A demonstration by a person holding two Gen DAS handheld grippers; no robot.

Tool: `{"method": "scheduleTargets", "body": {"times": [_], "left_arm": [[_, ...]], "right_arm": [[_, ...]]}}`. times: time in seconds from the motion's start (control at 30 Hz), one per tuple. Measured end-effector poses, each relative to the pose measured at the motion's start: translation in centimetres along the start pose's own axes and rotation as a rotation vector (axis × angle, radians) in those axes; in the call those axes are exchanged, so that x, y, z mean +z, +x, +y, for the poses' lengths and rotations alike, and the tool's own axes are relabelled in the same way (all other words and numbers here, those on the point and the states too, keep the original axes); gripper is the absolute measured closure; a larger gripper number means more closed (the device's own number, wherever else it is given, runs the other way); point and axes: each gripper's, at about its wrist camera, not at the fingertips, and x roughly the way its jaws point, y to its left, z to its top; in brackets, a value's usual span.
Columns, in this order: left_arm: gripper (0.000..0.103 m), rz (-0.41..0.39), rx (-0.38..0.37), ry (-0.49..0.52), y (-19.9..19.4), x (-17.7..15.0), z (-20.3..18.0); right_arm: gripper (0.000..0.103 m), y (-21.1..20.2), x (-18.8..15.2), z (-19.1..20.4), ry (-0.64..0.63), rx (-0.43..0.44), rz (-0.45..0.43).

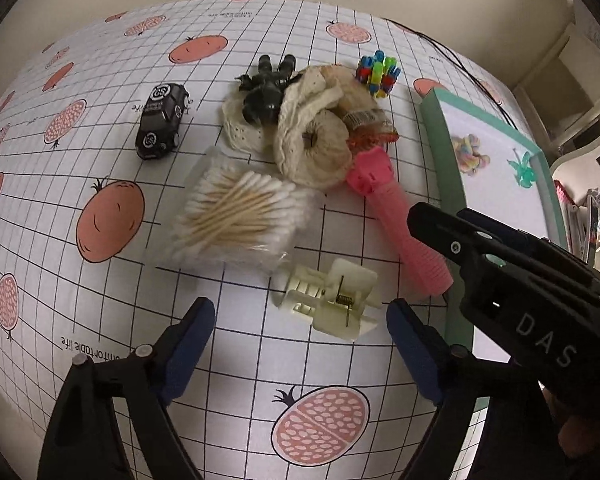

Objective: Organize objects
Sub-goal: 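Move the left tool to the claw clip while the right tool reaches the pink roller, then grasp the claw clip with the left tool while the right tool grasps the pink roller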

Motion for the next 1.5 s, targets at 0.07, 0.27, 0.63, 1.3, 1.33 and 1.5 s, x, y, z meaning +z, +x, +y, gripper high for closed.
{"method": "scheduleTargets", "body": {"times": [0.07, 0.27, 0.63, 1.3, 1.33, 1.5], "left_arm": [[0.016, 0.008, 0.005, 0.001, 0.3, 0.0, 0.0], [0.027, 0.031, -0.003, 0.008, 0.9, 0.0, -0.1], [0.045, 0.062, -0.023, 0.003, 1.6, 0.1, 0.2], [0.048, 0.06, -0.003, 0.024, 1.6, 0.3, 0.2], [0.048, 0.06, -0.002, 0.025, 1.6, 0.4, 0.3], [0.048, 0.06, -0.006, 0.017, 1.5, 0.6, 0.6]], "right_arm": [[0.056, 0.3, 0.0, 0.1, -0.007, -0.012, 0.009], [0.061, 0.9, -0.1, 0.2, -0.023, -0.023, 0.027], [0.064, 2.0, -0.4, 0.6, -0.043, -0.029, 0.063], [0.073, 2.2, -0.7, 0.5, -0.055, -0.044, 0.076], [0.074, 2.2, -0.7, 0.5, -0.053, -0.043, 0.075], [0.075, 2.1, -0.7, 0.2, -0.047, -0.03, 0.075]]}}
